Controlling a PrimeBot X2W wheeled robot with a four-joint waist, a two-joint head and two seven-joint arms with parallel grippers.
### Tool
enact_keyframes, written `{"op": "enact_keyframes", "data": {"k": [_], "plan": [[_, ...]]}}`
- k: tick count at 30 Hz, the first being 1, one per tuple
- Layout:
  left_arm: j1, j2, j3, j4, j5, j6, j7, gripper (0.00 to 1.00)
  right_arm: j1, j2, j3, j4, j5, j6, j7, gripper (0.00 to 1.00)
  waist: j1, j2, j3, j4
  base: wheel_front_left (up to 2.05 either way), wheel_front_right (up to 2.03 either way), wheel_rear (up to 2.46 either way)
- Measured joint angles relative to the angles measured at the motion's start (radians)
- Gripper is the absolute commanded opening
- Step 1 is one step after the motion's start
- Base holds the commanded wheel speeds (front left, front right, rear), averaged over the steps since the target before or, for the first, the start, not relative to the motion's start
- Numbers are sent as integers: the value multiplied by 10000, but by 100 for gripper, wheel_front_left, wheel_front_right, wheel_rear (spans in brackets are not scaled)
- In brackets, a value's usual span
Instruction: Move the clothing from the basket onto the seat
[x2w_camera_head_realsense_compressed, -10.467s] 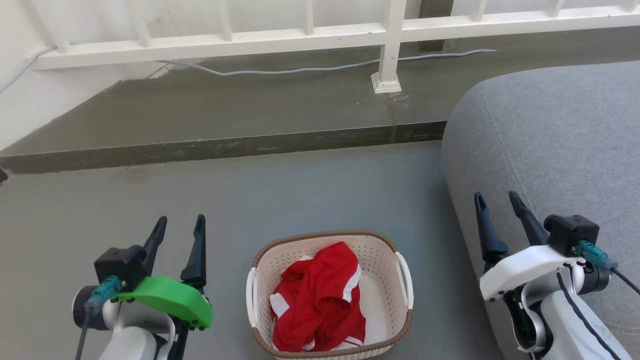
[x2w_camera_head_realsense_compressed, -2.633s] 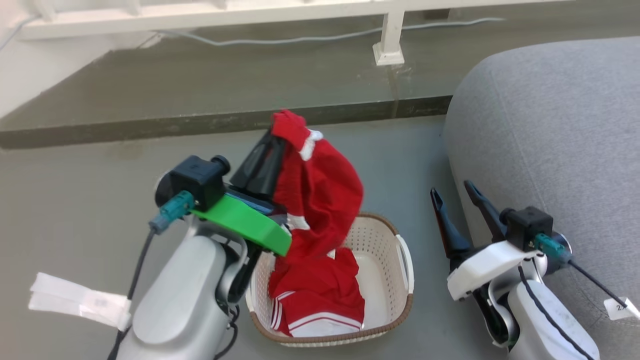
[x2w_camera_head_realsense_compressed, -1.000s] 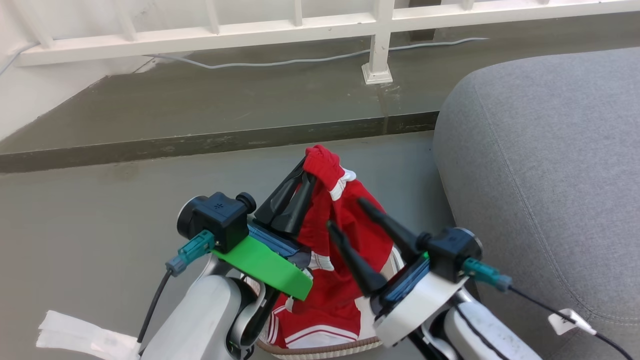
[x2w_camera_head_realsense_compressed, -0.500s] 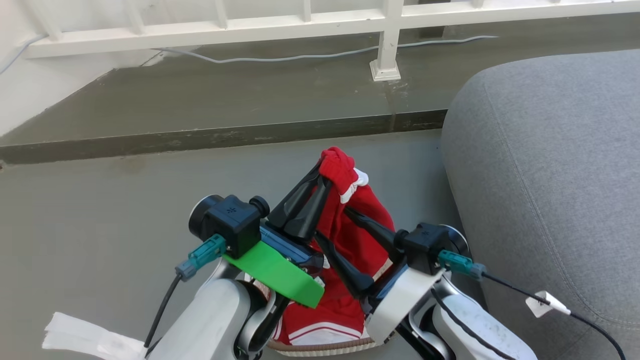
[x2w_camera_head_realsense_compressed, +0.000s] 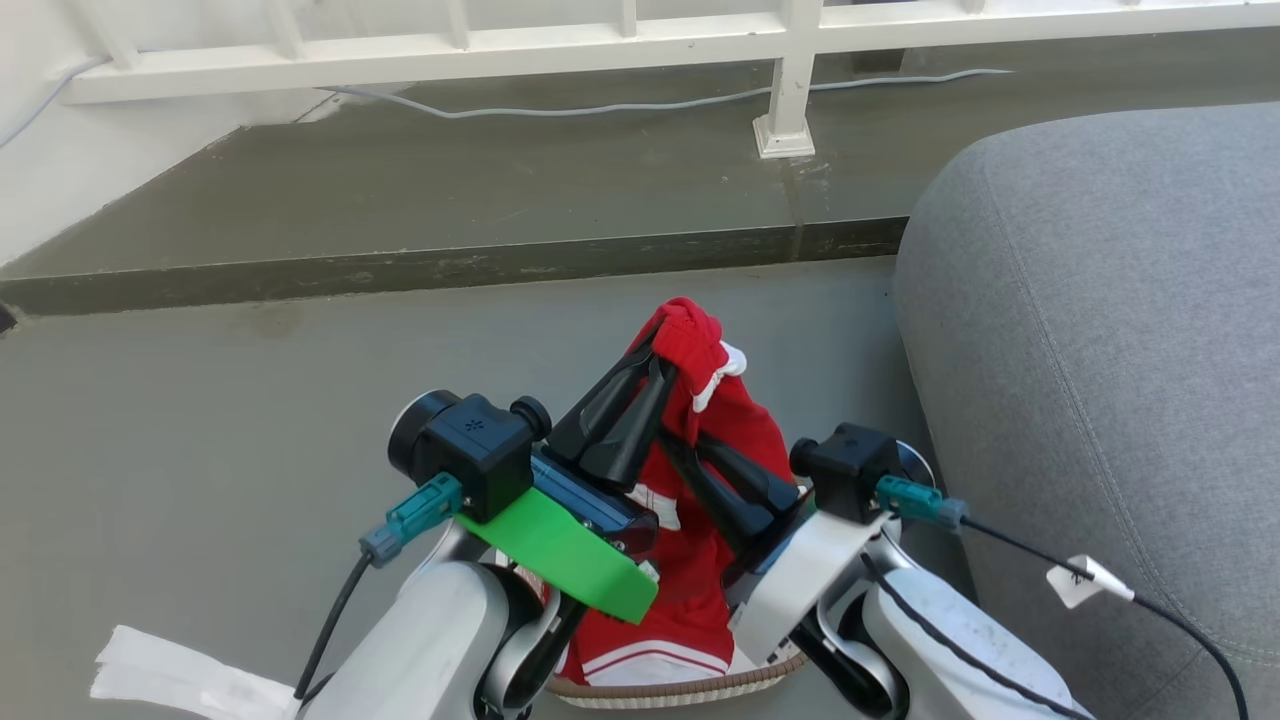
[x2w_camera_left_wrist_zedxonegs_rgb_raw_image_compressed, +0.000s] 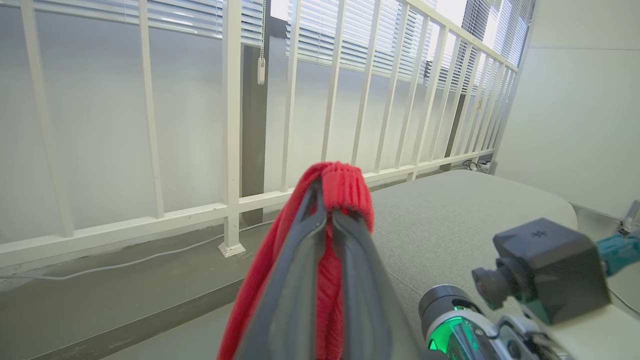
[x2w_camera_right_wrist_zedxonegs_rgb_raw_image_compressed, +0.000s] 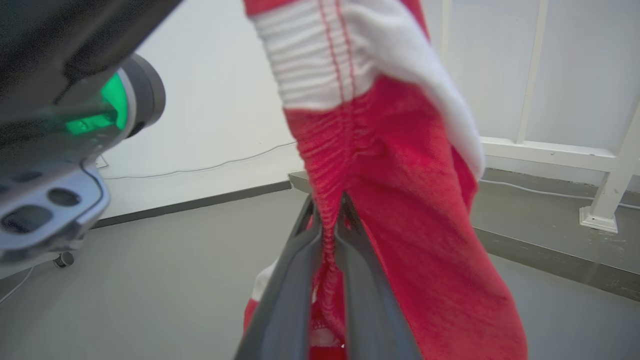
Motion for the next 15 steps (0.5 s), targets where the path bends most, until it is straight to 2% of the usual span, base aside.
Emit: {"op": "enact_keyframes", "data": {"k": [1, 2, 3, 4, 10, 15], "plan": [[0, 0, 0, -4, 0, 0, 0, 9, -56, 0, 8, 35, 59, 0, -6, 0, 0, 0, 1, 1, 0, 0, 0], [0, 0, 2, -10, 0, 0, 0, 37, -105, -2, 6, 56, 73, -2, -29, 0, 0, 0, 0, 2, 0, 0, 0], [0, 0, 4, -13, 0, 0, 0, 59, -130, -2, 4, 63, 86, -4, -73, 0, 0, 0, 0, 1, 0, 0, 0], [0, 0, 4, -13, 0, 0, 0, 100, -136, 0, 4, 67, 132, -6, -105, 0, 0, 0, -2, 1, 0, 0, 0], [1, 10, 33, -13, 0, 0, 4, 100, -304, -2, -52, 132, 309, -105, -224, 0, 0, 0, -15, -22, 0, 0, 0], [118, 247, 63, -4, 12, 58, 81, 100, -556, 2, -138, 286, 332, -217, -311, 0, 0, 0, -15, -117, 0, 0, 0]]}}
